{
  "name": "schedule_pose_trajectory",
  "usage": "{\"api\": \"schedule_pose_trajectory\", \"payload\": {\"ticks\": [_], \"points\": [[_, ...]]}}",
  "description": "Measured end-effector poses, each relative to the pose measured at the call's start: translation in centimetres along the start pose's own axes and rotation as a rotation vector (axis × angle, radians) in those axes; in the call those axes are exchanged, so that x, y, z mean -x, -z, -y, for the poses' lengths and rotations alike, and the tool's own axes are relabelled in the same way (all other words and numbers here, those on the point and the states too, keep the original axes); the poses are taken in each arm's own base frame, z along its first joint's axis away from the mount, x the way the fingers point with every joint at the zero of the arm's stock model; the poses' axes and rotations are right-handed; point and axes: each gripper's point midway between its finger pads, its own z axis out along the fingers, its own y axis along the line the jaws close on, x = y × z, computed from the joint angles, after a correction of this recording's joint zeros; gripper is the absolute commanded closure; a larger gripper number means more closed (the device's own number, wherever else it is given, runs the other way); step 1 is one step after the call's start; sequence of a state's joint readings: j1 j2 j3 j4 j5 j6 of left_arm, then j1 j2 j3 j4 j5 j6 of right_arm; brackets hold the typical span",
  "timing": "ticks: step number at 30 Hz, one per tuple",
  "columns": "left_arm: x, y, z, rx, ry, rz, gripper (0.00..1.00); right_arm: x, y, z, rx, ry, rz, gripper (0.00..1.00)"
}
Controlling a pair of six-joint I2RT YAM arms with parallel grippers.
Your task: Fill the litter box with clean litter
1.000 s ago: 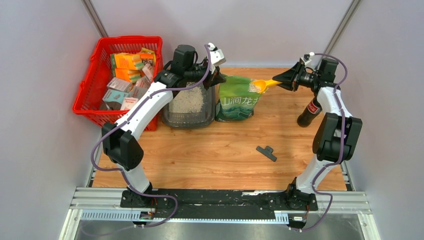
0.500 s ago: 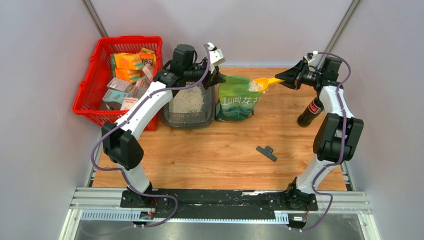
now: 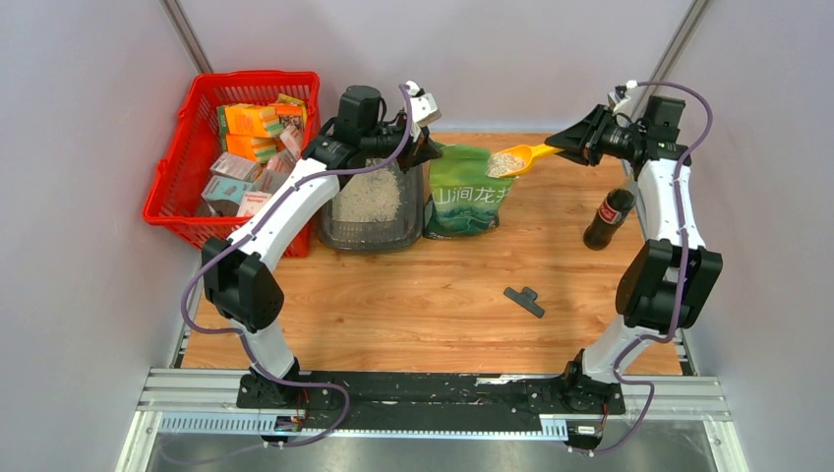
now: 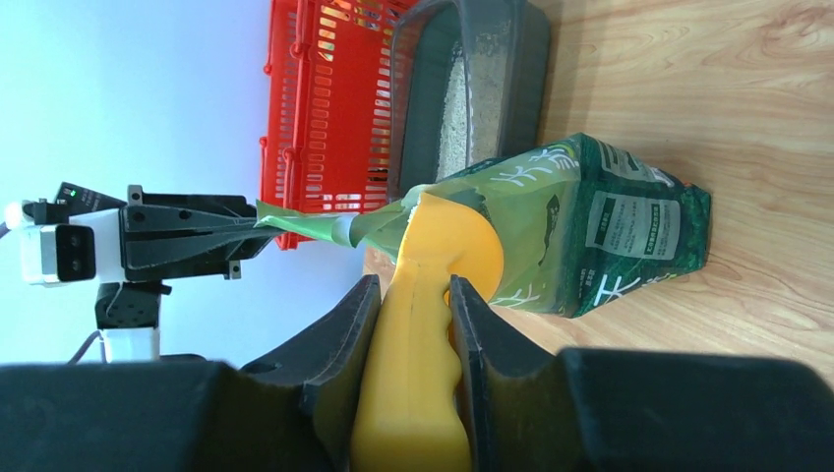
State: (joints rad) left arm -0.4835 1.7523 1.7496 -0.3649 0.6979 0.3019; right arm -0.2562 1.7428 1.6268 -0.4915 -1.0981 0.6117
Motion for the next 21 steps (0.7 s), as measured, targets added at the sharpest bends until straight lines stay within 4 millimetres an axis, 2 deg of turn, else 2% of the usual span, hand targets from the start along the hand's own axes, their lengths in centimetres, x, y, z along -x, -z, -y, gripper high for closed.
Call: {"api": "schedule_pose_trajectory", "payload": {"ticks": [4, 10, 21], "points": [[0.0, 0.0, 0.0, 0.000, 0.001, 0.000, 1.00, -0.5, -0.1, -0.2, -0.017, 0.026, -0.001, 1.00], [-0.1, 0.0, 0.1, -0.004, 0.002, -0.001, 1.00, -1.2, -0.2, 1.5, -0.003, -0.092, 0.000, 1.00], [-0.2, 0.1, -0.2, 0.009, -0.008, -0.007, 1.00, 0.3, 0.6, 1.5, 0.089, -0.165, 0.013, 1.00]]}}
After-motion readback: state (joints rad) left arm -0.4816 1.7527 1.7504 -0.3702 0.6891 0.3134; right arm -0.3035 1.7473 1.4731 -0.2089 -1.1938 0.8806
